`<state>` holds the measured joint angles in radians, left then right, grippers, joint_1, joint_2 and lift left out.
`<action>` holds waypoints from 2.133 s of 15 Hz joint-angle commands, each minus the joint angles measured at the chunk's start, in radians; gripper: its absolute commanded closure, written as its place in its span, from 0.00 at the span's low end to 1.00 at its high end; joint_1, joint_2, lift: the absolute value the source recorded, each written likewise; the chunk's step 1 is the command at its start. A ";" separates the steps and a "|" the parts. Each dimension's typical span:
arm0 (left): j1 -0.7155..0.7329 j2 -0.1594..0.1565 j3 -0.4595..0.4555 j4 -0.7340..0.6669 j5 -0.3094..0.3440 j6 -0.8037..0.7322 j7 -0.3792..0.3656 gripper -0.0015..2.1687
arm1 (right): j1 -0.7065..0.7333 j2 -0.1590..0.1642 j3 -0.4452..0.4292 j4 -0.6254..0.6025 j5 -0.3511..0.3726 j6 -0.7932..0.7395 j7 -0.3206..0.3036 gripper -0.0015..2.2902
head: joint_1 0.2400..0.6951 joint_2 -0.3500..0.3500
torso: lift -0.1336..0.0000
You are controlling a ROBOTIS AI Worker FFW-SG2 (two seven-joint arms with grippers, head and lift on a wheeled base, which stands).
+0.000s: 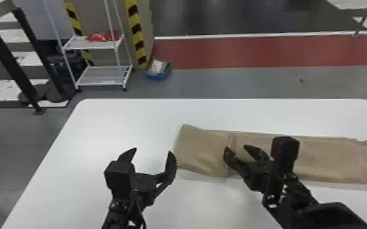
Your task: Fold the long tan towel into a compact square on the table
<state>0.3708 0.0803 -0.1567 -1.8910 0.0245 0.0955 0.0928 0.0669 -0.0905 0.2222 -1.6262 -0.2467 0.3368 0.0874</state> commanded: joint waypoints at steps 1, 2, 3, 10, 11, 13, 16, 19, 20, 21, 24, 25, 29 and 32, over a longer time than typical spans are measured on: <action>-0.001 0.001 0.000 0.009 0.000 -0.004 0.001 0.01 | 0.004 0.000 0.008 0.000 0.001 0.000 0.000 0.21 | 1.00 0.62 | 0.15; -0.001 0.001 0.000 0.013 0.000 -0.007 0.001 0.01 | 0.002 0.000 0.011 0.000 0.001 0.009 0.002 0.29 | 1.00 0.62 | 0.15; -0.001 0.001 0.000 0.015 0.002 -0.007 0.001 0.01 | 0.002 0.000 0.014 -0.001 0.001 0.018 0.000 0.31 | 1.00 0.63 | 0.15; -0.001 0.001 0.000 0.027 0.008 -0.016 0.001 0.01 | -0.001 0.002 0.028 -0.001 0.021 0.064 -0.011 0.31 | 1.00 0.64 | 0.15; -0.001 0.001 0.000 0.027 0.009 -0.016 0.001 0.01 | -0.001 0.000 0.034 -0.004 0.023 0.071 -0.012 0.37 | 1.00 0.64 | 0.15; 0.000 0.001 0.000 0.029 0.009 -0.016 0.001 0.01 | -0.001 0.000 0.034 -0.014 0.024 0.077 -0.012 0.41 | 1.00 0.64 | 0.15; 0.004 0.001 0.000 0.027 0.009 -0.016 0.001 0.01 | 0.001 0.000 0.034 -0.024 0.030 0.080 -0.011 0.41 | 1.00 0.65 | 0.15; 0.007 0.001 -0.006 0.023 0.009 -0.016 0.001 0.01 | 0.002 0.000 0.034 -0.044 0.033 0.098 -0.011 0.50 | 1.00 0.65 | 0.15; 0.007 0.001 -0.006 0.023 0.009 -0.016 0.001 0.01 | 0.005 0.000 0.034 -0.053 0.037 0.095 -0.011 0.50 | 1.00 0.65 | 0.15; 0.008 0.001 -0.006 0.020 0.009 -0.016 0.001 0.01 | 0.011 0.000 0.034 -0.078 0.041 0.086 -0.011 0.50 | 1.00 0.65 | 0.15; 0.013 0.001 -0.003 0.013 0.011 -0.022 0.004 0.01 | 0.050 -0.008 0.005 -0.201 0.052 0.080 -0.009 0.50 | 1.00 0.65 | 0.15; 0.014 0.001 -0.001 0.012 0.011 -0.038 0.007 0.01 | 0.076 -0.009 -0.046 -0.271 0.055 0.098 0.000 0.50 | 1.00 0.65 | 0.15; 0.028 0.001 0.019 0.009 0.028 -0.127 0.024 0.02 | 0.188 -0.069 -0.346 -0.494 0.029 0.261 0.075 0.50 | 1.00 0.55 | 0.15; 0.025 -0.002 0.029 0.009 0.061 -0.157 0.022 0.02 | 0.179 -0.075 -0.455 -0.360 0.058 0.282 0.163 0.50 | 1.00 0.37 | 0.15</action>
<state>0.3991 0.0805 -0.1287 -1.8827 0.0757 -0.0528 0.1166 0.2547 -0.1630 -0.2047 -2.0613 -0.2173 0.6298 0.2418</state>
